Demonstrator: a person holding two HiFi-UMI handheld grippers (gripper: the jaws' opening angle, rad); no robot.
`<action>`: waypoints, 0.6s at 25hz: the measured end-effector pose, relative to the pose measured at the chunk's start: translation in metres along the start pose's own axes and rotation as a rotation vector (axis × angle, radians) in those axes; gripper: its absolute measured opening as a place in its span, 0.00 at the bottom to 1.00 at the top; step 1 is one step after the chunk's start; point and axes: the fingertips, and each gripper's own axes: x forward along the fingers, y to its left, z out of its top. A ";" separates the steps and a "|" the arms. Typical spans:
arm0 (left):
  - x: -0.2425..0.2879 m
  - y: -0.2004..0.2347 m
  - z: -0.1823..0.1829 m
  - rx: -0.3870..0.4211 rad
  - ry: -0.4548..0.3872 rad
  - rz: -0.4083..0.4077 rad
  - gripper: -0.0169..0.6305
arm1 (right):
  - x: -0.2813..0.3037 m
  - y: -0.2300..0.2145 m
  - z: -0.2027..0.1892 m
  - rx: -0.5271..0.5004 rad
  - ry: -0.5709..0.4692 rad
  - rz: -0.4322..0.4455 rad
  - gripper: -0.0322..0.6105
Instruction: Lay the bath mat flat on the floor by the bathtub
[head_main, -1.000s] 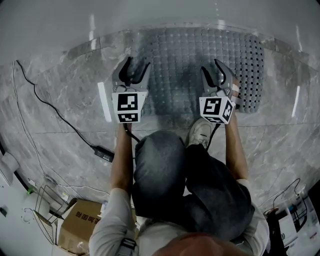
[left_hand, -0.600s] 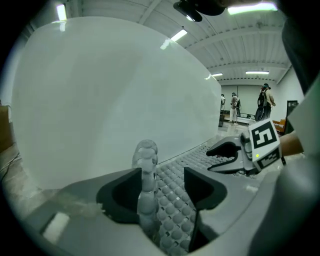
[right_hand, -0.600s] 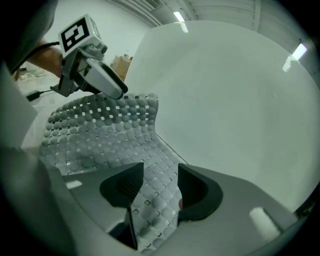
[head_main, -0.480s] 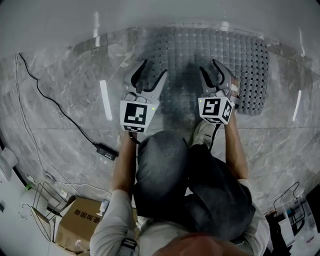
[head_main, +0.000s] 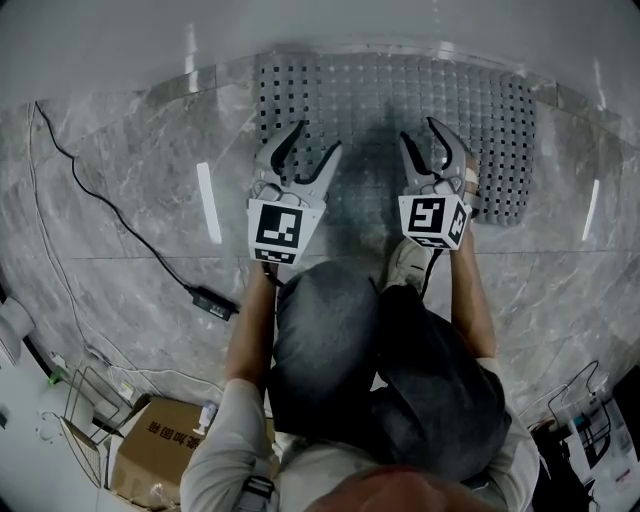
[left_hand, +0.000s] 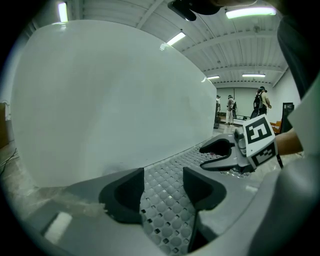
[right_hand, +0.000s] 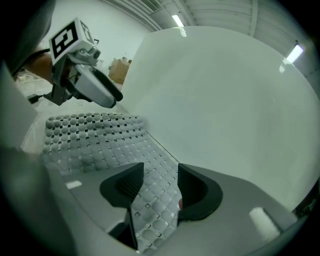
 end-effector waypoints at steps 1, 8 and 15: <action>0.000 0.000 -0.001 -0.003 -0.001 -0.002 0.42 | -0.001 0.000 0.001 0.003 -0.005 -0.002 0.39; -0.003 -0.005 0.006 0.001 -0.029 -0.036 0.35 | -0.019 -0.012 0.017 0.035 -0.072 -0.030 0.33; -0.003 -0.012 0.027 0.017 -0.095 -0.057 0.23 | -0.052 -0.041 0.040 0.093 -0.180 -0.103 0.11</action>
